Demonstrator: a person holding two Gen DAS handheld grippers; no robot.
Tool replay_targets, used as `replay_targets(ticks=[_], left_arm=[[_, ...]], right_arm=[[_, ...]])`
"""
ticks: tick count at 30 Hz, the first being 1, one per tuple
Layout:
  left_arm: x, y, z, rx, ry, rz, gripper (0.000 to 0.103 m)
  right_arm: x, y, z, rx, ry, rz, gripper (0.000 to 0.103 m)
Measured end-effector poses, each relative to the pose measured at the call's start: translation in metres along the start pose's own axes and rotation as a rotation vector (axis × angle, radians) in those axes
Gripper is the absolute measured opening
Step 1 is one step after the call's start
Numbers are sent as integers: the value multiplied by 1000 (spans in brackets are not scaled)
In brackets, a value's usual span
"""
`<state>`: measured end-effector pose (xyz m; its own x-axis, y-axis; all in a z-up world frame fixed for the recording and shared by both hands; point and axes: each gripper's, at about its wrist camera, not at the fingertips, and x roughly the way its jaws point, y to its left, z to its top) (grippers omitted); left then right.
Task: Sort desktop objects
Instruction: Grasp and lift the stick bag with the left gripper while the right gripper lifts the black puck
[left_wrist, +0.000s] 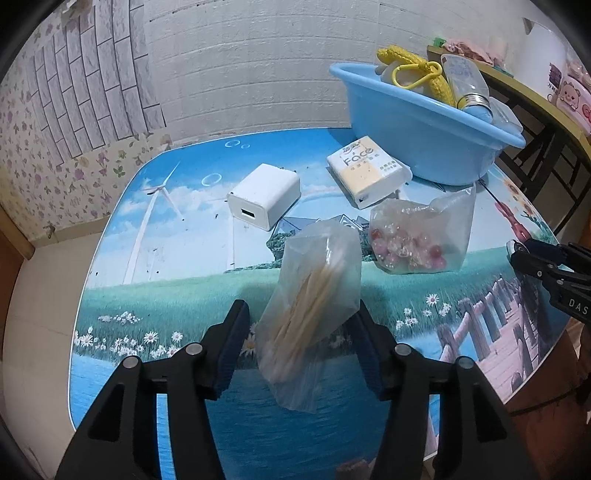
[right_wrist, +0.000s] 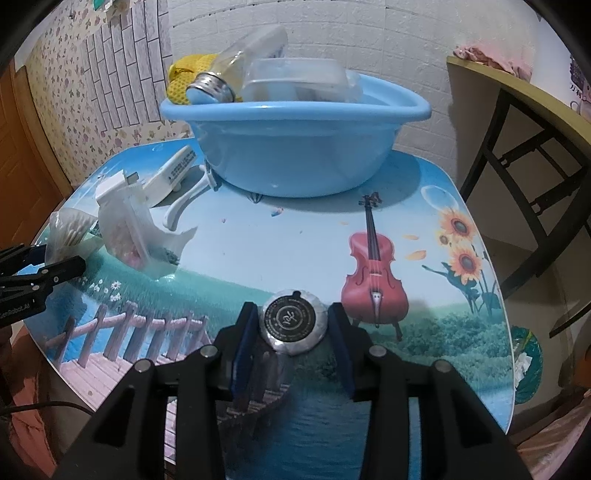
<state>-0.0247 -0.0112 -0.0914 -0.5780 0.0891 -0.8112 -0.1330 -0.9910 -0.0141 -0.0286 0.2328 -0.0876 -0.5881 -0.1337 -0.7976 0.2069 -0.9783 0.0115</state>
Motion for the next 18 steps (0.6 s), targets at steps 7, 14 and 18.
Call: replay_targets(ticks=[7, 14, 18], left_arm=[[-3, -1, 2, 4, 12, -2, 32], [-18, -4, 7, -1, -14, -9, 31], [-33, -7, 15, -7, -19, -21, 31]], right_arm=[[-1, -3, 1, 20, 2, 15, 37], [-12, -2, 5, 20, -29, 32, 37], [-23, -3, 10, 20, -59, 41, 37]])
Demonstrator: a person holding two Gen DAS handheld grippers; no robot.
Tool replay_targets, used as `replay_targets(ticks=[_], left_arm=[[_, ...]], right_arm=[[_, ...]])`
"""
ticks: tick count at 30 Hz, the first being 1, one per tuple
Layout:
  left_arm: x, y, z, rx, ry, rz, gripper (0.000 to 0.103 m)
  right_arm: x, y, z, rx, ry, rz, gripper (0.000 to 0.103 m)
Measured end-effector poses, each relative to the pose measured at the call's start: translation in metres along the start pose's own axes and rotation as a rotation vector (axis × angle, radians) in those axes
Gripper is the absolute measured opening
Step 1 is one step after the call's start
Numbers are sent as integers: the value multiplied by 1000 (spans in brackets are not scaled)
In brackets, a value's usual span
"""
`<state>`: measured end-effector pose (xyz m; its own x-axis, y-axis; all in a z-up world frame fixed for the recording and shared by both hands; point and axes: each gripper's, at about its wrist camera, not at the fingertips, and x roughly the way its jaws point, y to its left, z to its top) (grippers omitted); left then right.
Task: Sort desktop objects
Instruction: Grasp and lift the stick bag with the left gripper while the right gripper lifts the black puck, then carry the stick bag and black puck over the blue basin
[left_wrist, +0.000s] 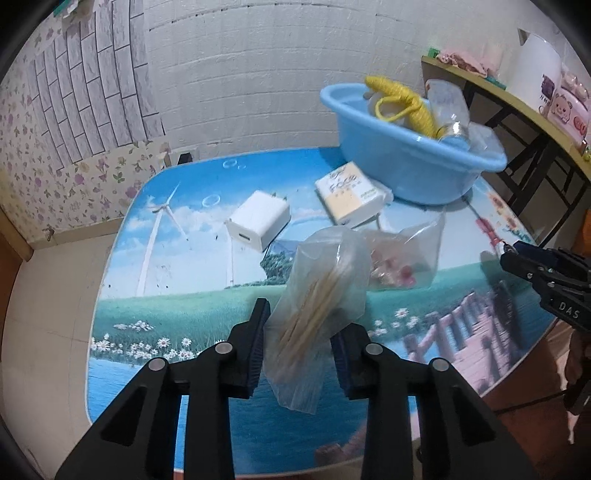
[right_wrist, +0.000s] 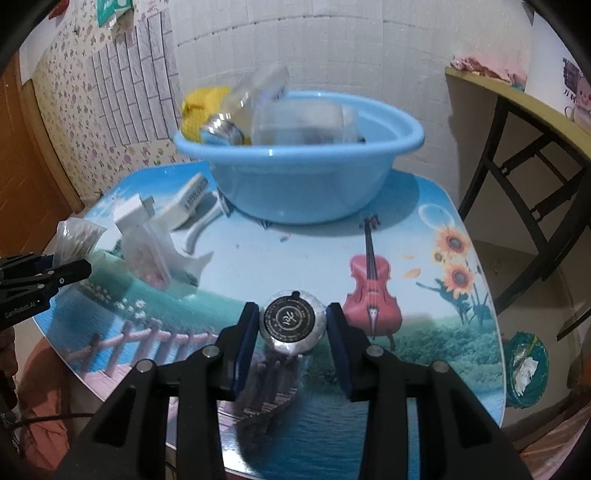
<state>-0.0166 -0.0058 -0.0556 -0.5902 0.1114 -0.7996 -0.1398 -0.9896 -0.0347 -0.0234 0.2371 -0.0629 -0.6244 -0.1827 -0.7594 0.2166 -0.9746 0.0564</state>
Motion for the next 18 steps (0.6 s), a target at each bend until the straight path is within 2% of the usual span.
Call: replay_targets(ticks=[7, 18], left_arm=[[-30, -10, 21, 12, -50, -23, 31], [-55, -34, 74, 60, -154, -89, 31]], right_arm=[[-18, -2, 11, 3, -44, 14, 37], [-63, -17, 46, 31, -181, 41, 37]])
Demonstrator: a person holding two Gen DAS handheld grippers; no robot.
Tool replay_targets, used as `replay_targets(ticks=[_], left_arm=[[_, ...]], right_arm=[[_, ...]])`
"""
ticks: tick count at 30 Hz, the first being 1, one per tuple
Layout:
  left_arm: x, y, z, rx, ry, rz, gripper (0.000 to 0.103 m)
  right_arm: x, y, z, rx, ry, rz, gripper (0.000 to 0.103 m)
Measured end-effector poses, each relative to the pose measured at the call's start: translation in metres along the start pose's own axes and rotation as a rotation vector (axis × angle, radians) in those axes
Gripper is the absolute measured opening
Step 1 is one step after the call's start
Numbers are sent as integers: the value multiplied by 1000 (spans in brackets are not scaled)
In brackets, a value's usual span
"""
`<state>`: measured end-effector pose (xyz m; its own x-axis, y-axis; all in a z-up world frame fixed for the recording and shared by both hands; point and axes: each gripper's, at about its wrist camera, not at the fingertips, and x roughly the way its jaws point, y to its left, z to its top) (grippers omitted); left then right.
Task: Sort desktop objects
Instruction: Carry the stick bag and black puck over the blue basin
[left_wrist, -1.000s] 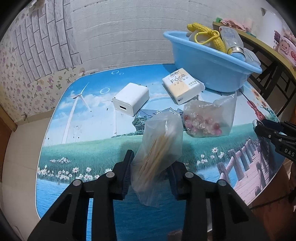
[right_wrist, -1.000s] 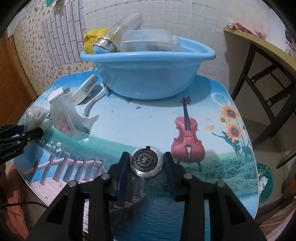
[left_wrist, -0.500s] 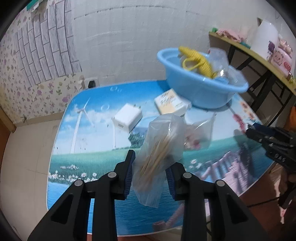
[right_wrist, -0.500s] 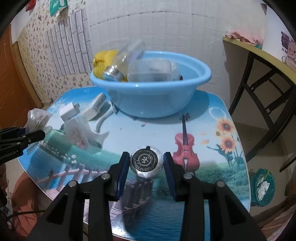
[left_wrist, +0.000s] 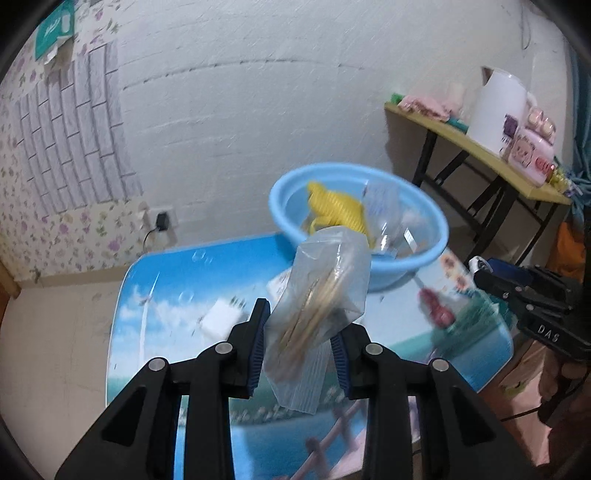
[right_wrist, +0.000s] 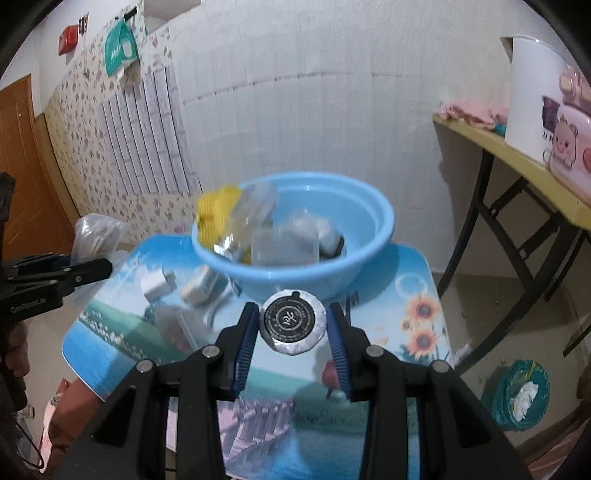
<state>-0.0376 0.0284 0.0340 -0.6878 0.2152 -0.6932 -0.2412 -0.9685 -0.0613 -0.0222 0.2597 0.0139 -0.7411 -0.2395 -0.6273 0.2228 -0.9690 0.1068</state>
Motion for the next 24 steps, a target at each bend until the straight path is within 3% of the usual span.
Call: replay_targets(ticks=[11, 24], left_arm=[[39, -28, 59, 63, -16, -53, 31], [128, -56, 107, 138, 45, -62, 31]], right_arm=[[21, -13, 51, -1, -83, 15, 37], [103, -36, 86, -23, -23, 32, 37]])
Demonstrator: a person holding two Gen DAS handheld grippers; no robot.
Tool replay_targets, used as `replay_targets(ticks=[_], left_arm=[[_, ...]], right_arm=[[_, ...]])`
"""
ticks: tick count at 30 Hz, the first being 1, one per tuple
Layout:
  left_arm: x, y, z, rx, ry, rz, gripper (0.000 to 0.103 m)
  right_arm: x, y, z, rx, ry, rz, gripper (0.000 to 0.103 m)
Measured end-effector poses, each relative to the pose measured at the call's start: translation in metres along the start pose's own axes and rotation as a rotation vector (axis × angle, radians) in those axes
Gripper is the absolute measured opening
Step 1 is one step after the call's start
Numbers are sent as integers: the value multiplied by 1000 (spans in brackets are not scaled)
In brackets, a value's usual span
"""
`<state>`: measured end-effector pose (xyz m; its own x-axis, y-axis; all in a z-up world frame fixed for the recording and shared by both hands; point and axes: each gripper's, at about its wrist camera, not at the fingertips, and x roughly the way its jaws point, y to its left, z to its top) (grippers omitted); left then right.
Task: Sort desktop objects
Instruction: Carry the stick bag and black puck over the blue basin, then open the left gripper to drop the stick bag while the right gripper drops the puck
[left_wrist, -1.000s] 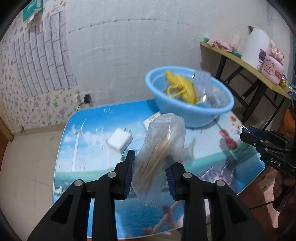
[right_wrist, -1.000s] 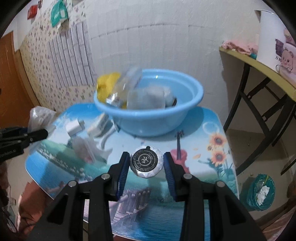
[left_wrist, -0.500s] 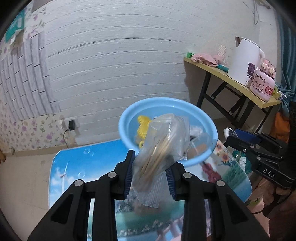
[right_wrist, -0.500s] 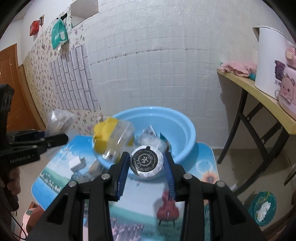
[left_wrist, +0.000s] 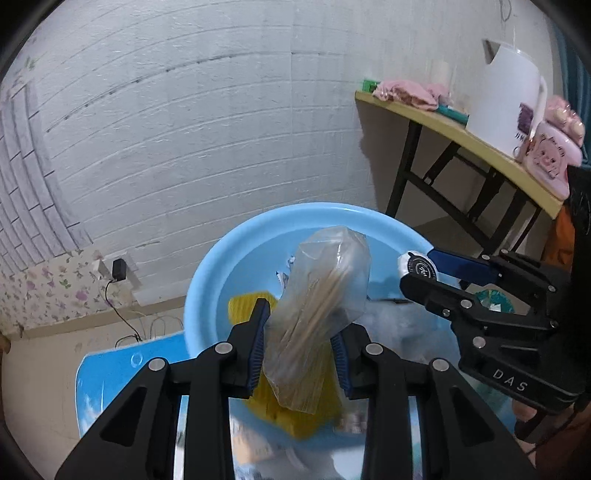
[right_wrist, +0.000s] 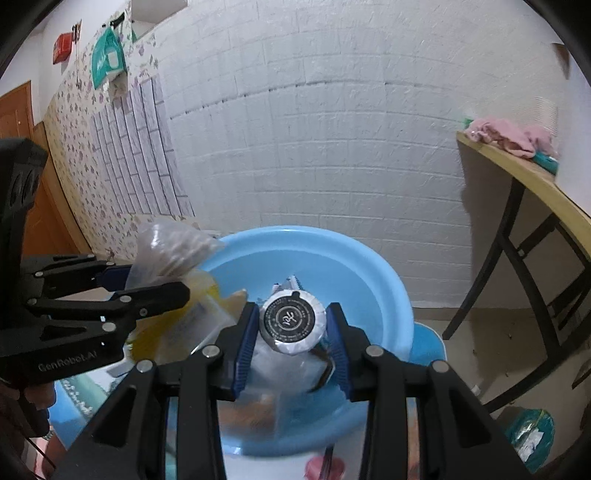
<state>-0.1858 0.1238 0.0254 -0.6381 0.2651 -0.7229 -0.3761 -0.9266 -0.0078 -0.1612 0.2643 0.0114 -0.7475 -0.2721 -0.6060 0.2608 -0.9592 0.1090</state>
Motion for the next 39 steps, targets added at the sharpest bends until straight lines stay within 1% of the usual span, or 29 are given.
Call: replay_targets(ticks=[4, 8, 12, 16, 19, 21, 23, 26, 28, 30, 34, 36, 39], left_arm=[[22, 1, 8, 13, 17, 2, 31], [41, 3, 11, 1, 31, -8, 32], [54, 4, 12, 5, 28, -10, 32], [62, 3, 8, 36, 23, 24, 37], [63, 7, 7, 21, 8, 5, 44], [64, 11, 8, -2, 4, 1, 56], [63, 13, 8, -23, 4, 1, 61], [57, 12, 6, -27, 0, -2, 65], [53, 12, 5, -31, -2, -3, 72], [48, 13, 3, -43, -7, -6, 85], [39, 15, -4, -58, -11, -5, 89], [33, 15, -8, -62, -12, 9, 94], [23, 16, -15, -68, -16, 24, 95]], right_arm=[[19, -7, 5, 0, 20, 5, 37], [35, -8, 7, 3, 37, 15, 37], [47, -9, 5, 5, 49, 8, 37], [59, -9, -1, 0, 82, 13, 37], [62, -11, -4, 13, 92, 16, 37], [60, -12, -4, 21, 87, 13, 37], [59, -14, -4, 34, 89, 7, 37], [54, -15, -6, 54, 90, -2, 37], [51, -16, -6, 65, 90, -7, 37], [51, -19, -7, 74, 93, 0, 37], [46, -14, -10, 64, 98, -10, 37], [41, -14, -11, 67, 87, -17, 37], [34, -14, -12, 62, 77, -27, 38]])
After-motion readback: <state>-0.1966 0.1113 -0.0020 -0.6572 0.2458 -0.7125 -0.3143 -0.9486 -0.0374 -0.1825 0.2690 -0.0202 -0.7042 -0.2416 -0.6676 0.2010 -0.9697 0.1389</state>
